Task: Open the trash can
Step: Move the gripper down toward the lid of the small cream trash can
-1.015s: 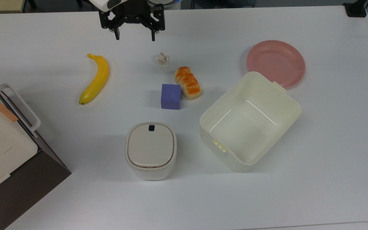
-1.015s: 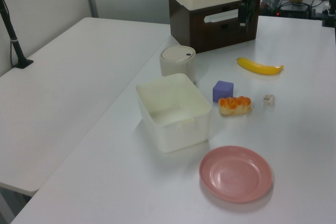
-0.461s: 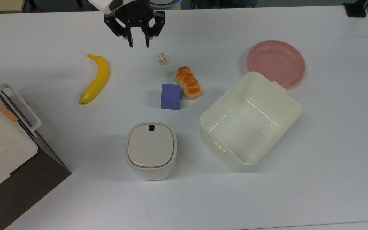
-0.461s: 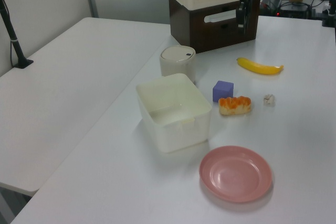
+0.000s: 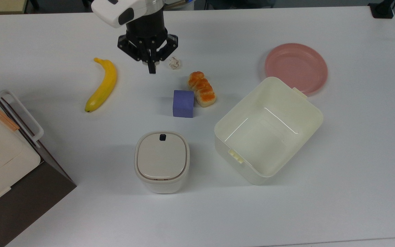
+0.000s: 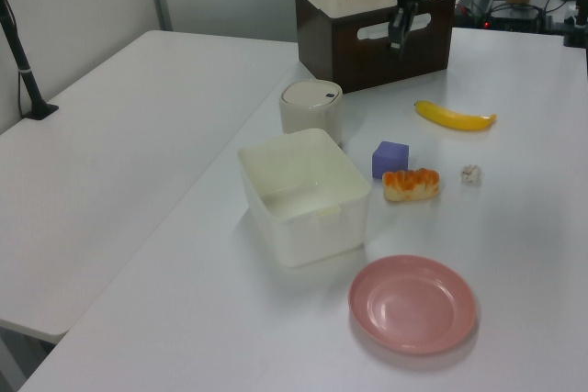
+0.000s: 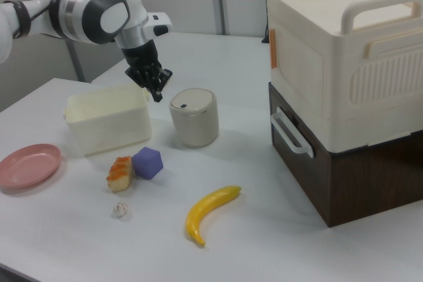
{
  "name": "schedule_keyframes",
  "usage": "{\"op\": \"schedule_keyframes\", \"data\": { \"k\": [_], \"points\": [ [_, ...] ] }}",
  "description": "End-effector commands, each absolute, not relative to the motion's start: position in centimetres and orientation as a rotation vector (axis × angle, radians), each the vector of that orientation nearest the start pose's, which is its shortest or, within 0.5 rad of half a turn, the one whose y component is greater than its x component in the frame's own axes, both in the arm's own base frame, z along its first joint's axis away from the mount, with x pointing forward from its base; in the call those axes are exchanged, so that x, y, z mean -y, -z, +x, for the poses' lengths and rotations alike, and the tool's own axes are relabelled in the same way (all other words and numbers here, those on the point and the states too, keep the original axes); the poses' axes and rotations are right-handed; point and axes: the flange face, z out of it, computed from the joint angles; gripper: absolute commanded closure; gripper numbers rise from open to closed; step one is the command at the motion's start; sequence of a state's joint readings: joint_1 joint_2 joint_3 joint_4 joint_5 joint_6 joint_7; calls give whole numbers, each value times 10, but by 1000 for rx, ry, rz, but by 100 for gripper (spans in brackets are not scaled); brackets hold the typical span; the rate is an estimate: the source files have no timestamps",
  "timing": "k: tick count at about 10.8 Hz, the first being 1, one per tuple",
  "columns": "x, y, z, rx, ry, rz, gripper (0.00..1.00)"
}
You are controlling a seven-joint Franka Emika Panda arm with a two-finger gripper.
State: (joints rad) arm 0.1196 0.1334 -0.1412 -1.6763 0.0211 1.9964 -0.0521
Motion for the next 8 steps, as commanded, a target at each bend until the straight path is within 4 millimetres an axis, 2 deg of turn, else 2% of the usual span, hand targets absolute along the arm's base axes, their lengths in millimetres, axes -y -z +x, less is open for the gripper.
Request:
{"op": "schedule_keyframes", "data": {
  "k": [1,3,4,6,8],
  "points": [
    [4,-527,652,47,464,-3110,100],
    [-11,-517,676,-6,642,-3084,100],
    [-12,-505,686,-68,698,-3072,100],
    [-15,-478,708,-70,777,-3061,98],
    [-19,-458,722,-85,830,-3047,95]
  ]
}}
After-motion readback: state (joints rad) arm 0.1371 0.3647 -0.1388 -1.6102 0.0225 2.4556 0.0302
